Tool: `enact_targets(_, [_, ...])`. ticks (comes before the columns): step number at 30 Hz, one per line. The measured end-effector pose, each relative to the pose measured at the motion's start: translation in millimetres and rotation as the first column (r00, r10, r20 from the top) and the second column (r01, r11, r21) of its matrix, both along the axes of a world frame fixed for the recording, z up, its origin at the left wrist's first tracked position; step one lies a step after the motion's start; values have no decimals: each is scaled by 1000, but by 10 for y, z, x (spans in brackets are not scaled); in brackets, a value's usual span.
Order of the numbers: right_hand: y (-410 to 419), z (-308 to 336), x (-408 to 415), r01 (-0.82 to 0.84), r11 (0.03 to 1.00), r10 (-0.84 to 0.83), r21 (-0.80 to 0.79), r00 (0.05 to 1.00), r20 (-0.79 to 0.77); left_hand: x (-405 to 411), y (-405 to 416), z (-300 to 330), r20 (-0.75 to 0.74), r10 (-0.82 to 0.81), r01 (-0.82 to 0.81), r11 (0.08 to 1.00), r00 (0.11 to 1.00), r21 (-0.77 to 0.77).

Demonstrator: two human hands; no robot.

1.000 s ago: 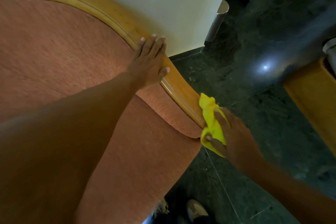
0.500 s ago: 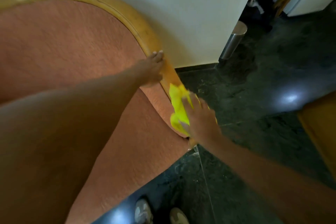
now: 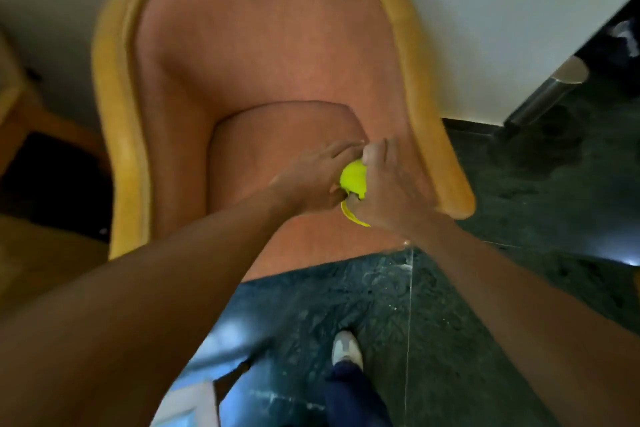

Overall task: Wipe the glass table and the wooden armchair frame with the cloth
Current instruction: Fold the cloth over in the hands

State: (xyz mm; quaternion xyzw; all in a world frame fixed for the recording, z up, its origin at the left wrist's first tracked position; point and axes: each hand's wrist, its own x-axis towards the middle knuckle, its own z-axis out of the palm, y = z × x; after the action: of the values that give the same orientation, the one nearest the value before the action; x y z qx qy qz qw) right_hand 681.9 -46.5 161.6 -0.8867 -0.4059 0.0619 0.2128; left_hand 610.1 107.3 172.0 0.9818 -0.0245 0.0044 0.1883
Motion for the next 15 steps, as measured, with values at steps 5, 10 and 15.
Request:
enact_targets(5, [477,-55,-1195,-314,935,344,163,914,-216,-1667,442,16,-116,265,-260,964,957,59])
enact_targets(10, [866,-339,-2606,-555,821,567,136,762,-313,-3421,485,-236,-207,548,-555,831,810,29])
enact_targets(15, [1027,-990,-3942,-710,703,703,40,685,-193,-4902,159,-925,-225,796,-814,580,562,18])
